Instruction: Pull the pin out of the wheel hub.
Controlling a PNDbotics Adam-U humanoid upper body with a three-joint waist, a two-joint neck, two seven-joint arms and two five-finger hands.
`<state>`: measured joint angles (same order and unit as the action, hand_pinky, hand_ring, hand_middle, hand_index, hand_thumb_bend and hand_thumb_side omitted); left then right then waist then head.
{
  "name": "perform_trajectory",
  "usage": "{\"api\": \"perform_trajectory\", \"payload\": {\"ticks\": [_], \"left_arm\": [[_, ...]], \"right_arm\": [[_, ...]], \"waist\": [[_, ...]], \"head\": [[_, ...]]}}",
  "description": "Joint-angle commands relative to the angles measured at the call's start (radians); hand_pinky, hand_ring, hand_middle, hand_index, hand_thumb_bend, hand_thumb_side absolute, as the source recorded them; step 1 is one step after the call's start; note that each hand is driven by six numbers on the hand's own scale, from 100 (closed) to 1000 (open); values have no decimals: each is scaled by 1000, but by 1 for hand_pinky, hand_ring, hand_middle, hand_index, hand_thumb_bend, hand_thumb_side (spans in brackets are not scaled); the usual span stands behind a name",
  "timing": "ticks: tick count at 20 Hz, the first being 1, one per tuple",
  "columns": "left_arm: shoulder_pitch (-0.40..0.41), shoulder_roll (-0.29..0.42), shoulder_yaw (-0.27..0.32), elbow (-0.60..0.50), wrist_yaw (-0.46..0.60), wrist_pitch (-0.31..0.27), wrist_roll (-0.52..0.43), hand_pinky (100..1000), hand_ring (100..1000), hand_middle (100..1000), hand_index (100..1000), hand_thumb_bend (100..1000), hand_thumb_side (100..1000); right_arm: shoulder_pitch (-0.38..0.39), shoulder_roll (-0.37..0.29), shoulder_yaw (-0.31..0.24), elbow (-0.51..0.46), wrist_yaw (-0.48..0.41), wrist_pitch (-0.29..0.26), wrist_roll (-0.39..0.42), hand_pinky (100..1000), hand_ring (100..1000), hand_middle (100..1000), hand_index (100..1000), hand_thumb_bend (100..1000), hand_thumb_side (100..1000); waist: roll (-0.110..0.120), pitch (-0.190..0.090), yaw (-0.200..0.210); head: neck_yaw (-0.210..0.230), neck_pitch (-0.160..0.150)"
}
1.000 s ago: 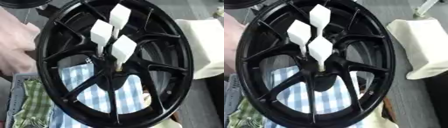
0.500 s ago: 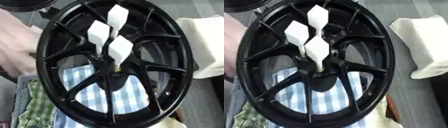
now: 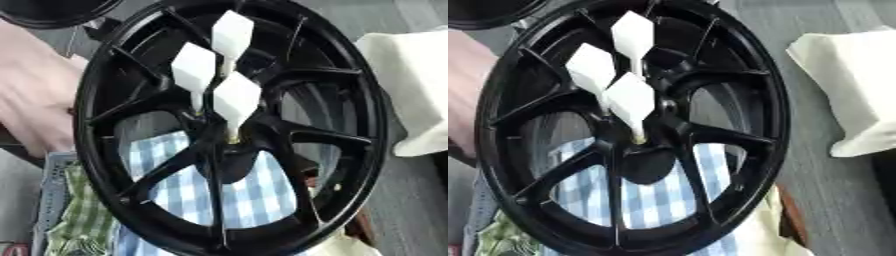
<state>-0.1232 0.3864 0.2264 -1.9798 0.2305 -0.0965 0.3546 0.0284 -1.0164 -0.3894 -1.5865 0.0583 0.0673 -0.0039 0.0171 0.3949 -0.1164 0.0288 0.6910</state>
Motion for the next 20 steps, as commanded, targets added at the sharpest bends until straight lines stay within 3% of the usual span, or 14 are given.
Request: {"api": "perform_trajectory", "payload": {"ticks": [1, 9, 11, 12, 13, 14, 20], "left_arm": [[2, 9, 9, -20, -1, 0, 1, 753, 783, 680, 738, 169, 829], [1, 9, 10, -20, -1, -1, 1, 753, 788, 680, 738, 171, 826], [1, 9, 10, -20, -1, 0, 1, 753, 788, 681, 738, 172, 827], [1, 9, 10, -20, -1, 0, 0, 754, 789, 681, 739, 173, 827], [1, 8, 9, -20, -1, 0, 0, 754, 789, 681, 739, 173, 827], [1, 8, 9, -20, -1, 1, -1, 754, 789, 681, 738, 173, 826], [-1, 10, 9, -20, -1, -2, -4, 754, 790, 681, 738, 174, 822]], "right_arm": [[2, -23, -29, -5, -11, -5, -15, 900, 957, 849, 858, 111, 100], [-3, -26, -35, -6, -32, -13, -41, 917, 978, 864, 862, 130, 100], [-3, -25, -34, -3, -33, -6, -46, 938, 1000, 883, 860, 153, 142], [-3, -25, -33, -3, -33, -4, -49, 1000, 1000, 963, 905, 192, 106], [-6, -21, -35, -8, -51, -9, -62, 1000, 1000, 953, 916, 100, 255], [-7, -19, -35, -12, -79, -21, -86, 1000, 1000, 978, 963, 100, 719], [-6, -28, -24, -5, -113, -67, -120, 1000, 1000, 1000, 1000, 100, 777]], "waist": [[-2, -26, -3], [-6, -28, -1], [-7, -27, 0], [-8, -27, 0], [-8, -28, 1], [-8, -27, 1], [-5, -28, 3]], "head": [[-1, -8], [-3, -7], [-3, -7], [-4, -6], [-5, -6], [-8, -7], [-21, -9]]}}
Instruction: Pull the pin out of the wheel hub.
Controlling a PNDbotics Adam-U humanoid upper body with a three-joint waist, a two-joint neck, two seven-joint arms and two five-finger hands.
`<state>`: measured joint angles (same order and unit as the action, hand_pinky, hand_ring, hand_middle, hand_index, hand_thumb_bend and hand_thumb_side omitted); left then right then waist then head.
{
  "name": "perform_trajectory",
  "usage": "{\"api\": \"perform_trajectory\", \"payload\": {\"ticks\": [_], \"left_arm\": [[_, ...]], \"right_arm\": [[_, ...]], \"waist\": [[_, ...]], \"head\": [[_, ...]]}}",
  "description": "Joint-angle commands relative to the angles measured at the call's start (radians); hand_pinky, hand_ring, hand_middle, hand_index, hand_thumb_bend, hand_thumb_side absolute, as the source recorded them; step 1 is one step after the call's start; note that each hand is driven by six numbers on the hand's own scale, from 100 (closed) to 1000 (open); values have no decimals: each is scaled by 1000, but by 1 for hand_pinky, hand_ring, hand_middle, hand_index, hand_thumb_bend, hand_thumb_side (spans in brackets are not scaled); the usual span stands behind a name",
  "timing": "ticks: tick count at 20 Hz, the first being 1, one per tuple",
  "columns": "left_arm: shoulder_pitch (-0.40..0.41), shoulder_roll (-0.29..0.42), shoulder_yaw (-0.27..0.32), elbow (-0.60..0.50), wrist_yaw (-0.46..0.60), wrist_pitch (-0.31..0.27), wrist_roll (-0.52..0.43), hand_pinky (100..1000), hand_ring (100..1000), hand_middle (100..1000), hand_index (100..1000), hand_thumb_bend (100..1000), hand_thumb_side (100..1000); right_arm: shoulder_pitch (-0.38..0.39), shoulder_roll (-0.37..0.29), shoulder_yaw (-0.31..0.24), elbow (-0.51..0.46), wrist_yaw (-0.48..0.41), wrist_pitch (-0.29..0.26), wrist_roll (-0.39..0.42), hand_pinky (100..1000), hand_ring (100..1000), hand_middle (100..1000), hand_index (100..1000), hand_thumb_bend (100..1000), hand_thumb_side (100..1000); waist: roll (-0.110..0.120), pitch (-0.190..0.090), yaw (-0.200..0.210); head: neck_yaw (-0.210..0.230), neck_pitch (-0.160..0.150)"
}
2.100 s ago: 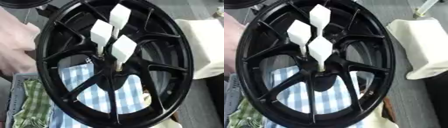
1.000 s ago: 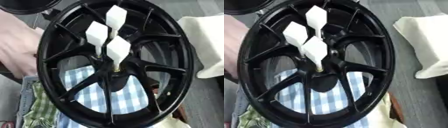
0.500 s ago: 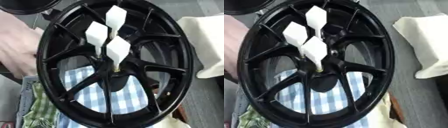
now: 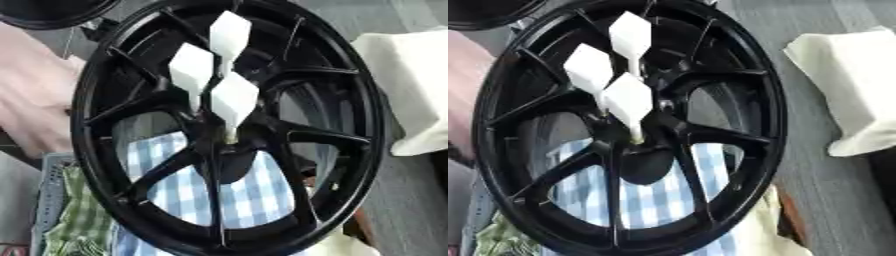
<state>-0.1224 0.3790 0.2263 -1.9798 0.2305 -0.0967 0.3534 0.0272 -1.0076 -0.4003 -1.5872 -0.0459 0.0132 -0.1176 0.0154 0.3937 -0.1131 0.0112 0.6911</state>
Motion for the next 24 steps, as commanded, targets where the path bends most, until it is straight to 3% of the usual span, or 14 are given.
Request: {"api": "perform_trajectory", "payload": {"ticks": [1, 3, 5, 6, 7, 8, 12, 15, 17, 19, 24], "left_arm": [[-1, 17, 9, -20, -1, -1, -2, 754, 790, 681, 738, 174, 822], [-1, 18, 9, -20, -1, -2, -2, 754, 790, 681, 738, 174, 822], [-1, 18, 9, -20, -1, -2, -2, 754, 790, 681, 738, 173, 822], [-1, 18, 9, -20, -2, -1, -2, 754, 790, 681, 738, 173, 822], [0, 18, 9, -20, -2, -1, -2, 754, 790, 681, 738, 172, 822], [0, 18, 9, -20, -2, -1, -2, 754, 791, 681, 737, 172, 822], [-1, 17, 8, -20, -3, 0, -4, 754, 791, 681, 737, 173, 820], [-1, 16, 8, -20, -2, 1, -4, 754, 791, 680, 737, 173, 822], [-2, 15, 7, -20, -2, 1, -5, 754, 791, 681, 737, 174, 821], [-3, 15, 7, -20, -1, 1, -6, 755, 792, 681, 737, 175, 820], [-4, 15, 6, -20, 0, 0, -8, 754, 792, 681, 736, 175, 820]], "right_arm": [[-6, -38, -13, -3, -10, -15, -5, 1000, 1000, 1000, 1000, 100, 769], [-8, -40, -15, -3, -12, -17, -6, 1000, 1000, 1000, 1000, 100, 760], [-10, -40, -19, -3, -14, -15, -16, 1000, 1000, 1000, 1000, 100, 676], [-12, -41, -22, -6, -14, -9, -29, 951, 1000, 934, 952, 100, 583], [-14, -40, -24, -12, -17, -1, -53, 917, 961, 868, 913, 100, 567], [-16, -39, -25, -22, -24, 12, -83, 872, 878, 767, 848, 100, 494], [-28, -37, -5, -108, -67, 18, -144, 874, 837, 594, 821, 100, 467], [-39, -36, 8, -181, -122, -35, -124, 876, 837, 577, 807, 100, 504], [-46, -36, 20, -218, -171, -77, -102, 887, 851, 678, 836, 100, 570], [-53, -39, 33, -246, -212, -111, -70, 886, 801, 715, 848, 100, 598], [-85, -48, 62, -290, -247, -143, -25, 870, 756, 607, 840, 100, 553]], "waist": [[-4, -27, -1], [-3, -28, -2], [-4, -28, -3], [-4, -28, -3], [-5, -28, -3], [-5, -28, -3], [-5, -29, 0], [-7, -30, 2], [-8, -30, 3], [-9, -31, 5], [-9, -33, 11]], "head": [[-4, -10], [-3, -9], [-1, -8], [-1, -8], [-1, -7], [-1, -7], [-1, -6], [-3, -7], [-4, -7], [-3, -6], [0, -6]]}}
